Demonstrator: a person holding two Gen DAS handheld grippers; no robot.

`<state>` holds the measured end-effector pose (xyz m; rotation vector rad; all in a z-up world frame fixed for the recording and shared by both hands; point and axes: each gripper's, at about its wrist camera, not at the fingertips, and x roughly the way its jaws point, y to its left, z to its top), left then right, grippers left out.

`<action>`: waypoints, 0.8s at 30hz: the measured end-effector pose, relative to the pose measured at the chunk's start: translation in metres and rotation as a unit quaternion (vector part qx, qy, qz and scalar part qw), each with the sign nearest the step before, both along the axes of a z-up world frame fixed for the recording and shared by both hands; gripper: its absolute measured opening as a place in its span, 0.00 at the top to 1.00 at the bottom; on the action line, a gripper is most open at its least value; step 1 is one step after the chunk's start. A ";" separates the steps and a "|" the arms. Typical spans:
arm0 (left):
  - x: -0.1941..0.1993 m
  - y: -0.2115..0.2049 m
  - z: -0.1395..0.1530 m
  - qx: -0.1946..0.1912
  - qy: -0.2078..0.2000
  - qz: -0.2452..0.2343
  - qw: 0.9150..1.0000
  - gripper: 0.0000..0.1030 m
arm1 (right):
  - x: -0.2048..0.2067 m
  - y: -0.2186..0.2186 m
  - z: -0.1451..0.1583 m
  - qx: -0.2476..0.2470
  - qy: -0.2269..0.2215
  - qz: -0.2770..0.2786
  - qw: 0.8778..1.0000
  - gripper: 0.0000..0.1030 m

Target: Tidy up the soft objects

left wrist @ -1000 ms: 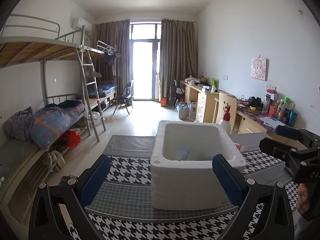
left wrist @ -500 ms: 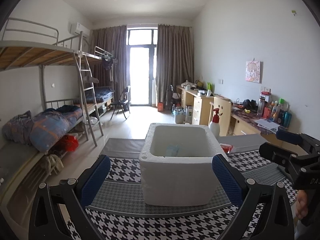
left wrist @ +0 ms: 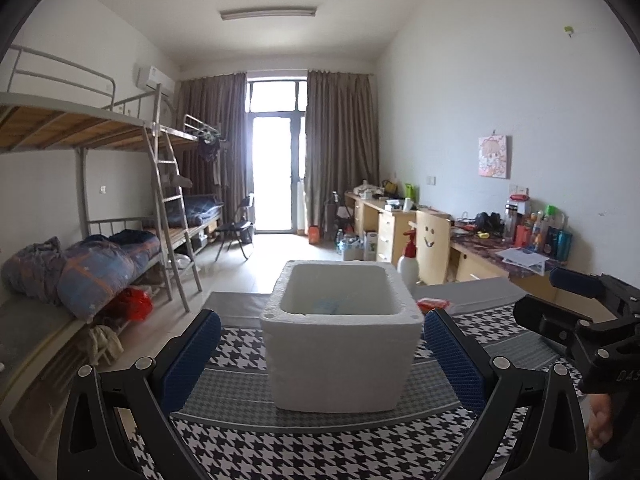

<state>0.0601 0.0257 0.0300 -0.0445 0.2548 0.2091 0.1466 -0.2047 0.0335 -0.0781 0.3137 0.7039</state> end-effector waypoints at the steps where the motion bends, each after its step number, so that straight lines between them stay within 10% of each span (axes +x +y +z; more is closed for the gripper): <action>1: -0.001 -0.001 -0.001 0.000 0.000 -0.001 1.000 0.01 | -0.002 -0.002 -0.001 0.003 -0.001 -0.002 1.000 0.01; 24: -0.020 -0.024 -0.016 -0.003 -0.011 -0.024 1.000 0.01 | -0.032 -0.036 -0.025 0.040 -0.020 -0.030 0.999 0.01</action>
